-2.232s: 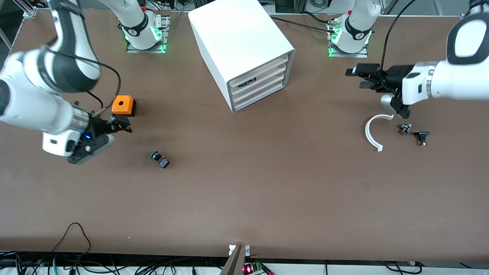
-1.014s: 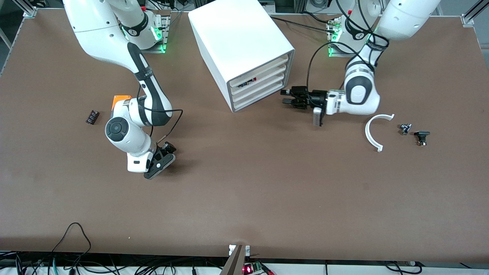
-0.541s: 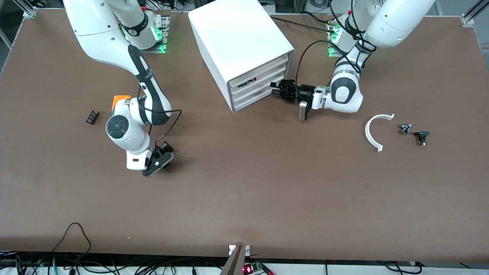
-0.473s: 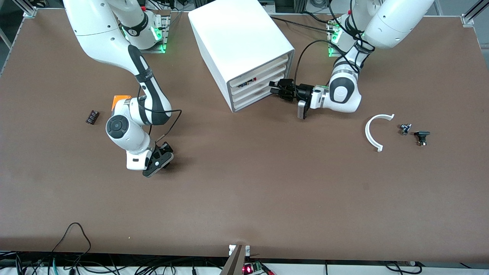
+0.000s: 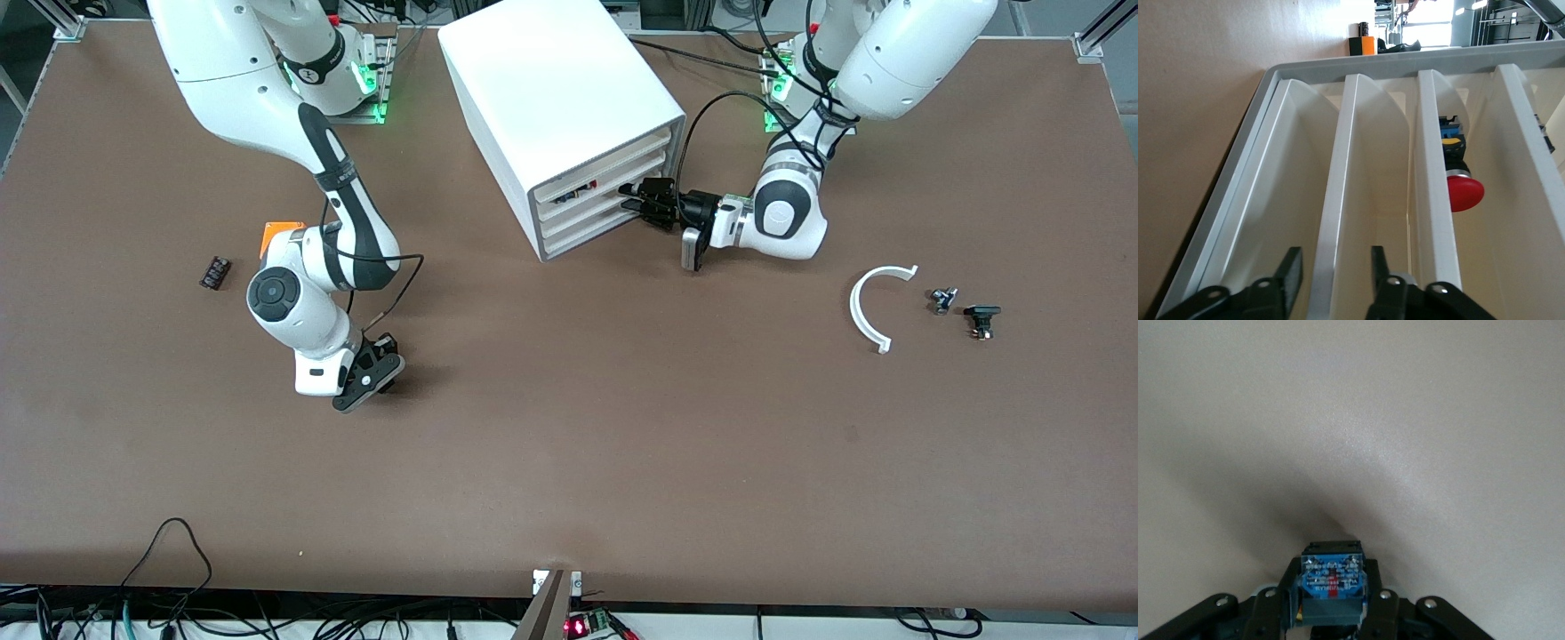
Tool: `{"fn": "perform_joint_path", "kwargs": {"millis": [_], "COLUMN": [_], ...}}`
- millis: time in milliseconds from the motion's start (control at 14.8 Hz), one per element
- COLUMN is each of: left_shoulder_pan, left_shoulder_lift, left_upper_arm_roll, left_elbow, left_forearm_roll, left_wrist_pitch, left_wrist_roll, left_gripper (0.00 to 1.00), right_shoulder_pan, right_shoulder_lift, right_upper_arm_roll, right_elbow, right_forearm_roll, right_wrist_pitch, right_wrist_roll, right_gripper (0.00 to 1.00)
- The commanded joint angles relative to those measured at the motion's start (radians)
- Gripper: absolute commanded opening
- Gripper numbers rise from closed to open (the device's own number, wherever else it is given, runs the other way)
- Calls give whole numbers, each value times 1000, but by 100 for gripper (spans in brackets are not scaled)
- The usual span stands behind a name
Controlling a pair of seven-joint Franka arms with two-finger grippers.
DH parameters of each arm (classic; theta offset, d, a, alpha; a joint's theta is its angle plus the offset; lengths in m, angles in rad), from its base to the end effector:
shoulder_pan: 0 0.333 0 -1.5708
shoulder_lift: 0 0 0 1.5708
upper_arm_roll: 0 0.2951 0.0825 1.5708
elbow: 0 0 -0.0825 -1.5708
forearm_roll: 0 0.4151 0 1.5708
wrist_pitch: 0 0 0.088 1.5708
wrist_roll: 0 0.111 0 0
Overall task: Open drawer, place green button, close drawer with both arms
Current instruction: 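Pull the drawer open with the left gripper while the right gripper lifts the button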
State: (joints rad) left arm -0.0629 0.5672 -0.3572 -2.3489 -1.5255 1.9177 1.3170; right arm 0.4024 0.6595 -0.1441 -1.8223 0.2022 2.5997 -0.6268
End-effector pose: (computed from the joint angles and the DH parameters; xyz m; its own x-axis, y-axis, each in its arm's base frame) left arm 0.3589 -0.2744 0.0648 0.9479 -0.3185 0.0080 -0.0575 -0.1465 0.9875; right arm 0.6451 0.1699 0.1426 0.7215 0.6811 0.1243 0.6818 -0.7303 0.0441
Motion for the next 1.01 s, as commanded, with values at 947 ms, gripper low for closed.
{"fn": "perform_joint_path", "kwargs": {"millis": [947], "left_shoulder_pan": [-14], "left_shoulder_lift": [37], "left_upper_arm_roll": [150], "left_elbow": [233], "left_forearm_roll": [158], "left_wrist_pitch": [1], "left_wrist_roll": [-180], "left_gripper": [0], "right_shoulder_pan": [124], "right_shoulder_lift": [-120], "right_upper_arm_roll": [5], "right_elbow": [219], "right_forearm_roll": [-3], "right_wrist_pitch": [-349], "right_wrist_roll": [589], "right_gripper": [0]}}
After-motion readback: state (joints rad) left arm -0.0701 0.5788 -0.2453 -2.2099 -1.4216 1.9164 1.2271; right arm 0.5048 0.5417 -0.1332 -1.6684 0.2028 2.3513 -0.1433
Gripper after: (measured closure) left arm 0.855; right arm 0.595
